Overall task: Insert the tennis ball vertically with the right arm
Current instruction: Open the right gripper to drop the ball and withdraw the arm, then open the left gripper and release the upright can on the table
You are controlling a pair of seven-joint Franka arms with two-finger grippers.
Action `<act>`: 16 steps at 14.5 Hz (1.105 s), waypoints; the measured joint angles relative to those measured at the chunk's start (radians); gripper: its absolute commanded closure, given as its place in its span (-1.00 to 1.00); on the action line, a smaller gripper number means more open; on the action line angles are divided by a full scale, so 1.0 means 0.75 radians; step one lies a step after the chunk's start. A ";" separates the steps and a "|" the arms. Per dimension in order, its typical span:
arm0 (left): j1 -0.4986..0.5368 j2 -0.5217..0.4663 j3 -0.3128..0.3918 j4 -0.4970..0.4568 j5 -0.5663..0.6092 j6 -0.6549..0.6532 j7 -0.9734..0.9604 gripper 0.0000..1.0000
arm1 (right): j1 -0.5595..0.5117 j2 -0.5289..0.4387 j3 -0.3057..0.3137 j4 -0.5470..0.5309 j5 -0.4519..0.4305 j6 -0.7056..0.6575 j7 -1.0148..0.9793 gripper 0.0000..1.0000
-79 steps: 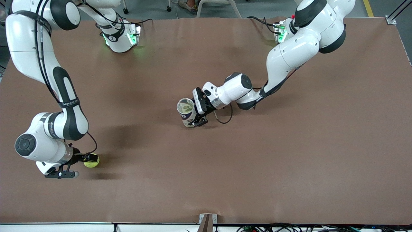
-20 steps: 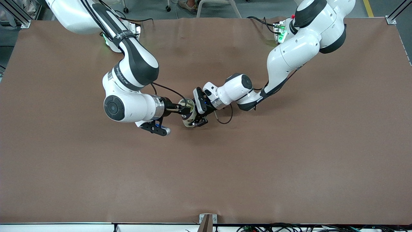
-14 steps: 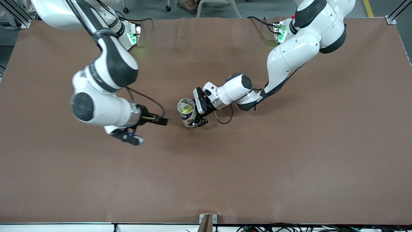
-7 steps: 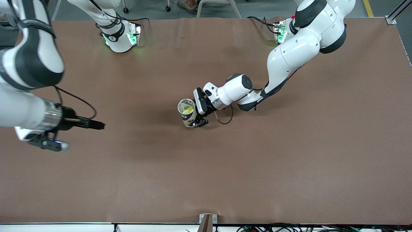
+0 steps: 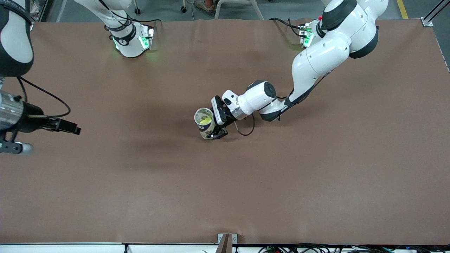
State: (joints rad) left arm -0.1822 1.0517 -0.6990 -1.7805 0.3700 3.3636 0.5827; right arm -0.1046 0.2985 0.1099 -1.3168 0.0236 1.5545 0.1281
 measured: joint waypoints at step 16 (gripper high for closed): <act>0.288 -0.251 -0.029 0.041 0.000 -0.945 -0.053 -1.00 | 0.040 -0.162 -0.217 -0.043 0.000 0.002 -0.260 -1.00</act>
State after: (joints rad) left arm 0.0338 0.8634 -0.7209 -1.7498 0.3701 2.6552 0.5427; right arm -0.0744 0.1772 -0.0529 -1.3489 0.0236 1.5560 -0.0667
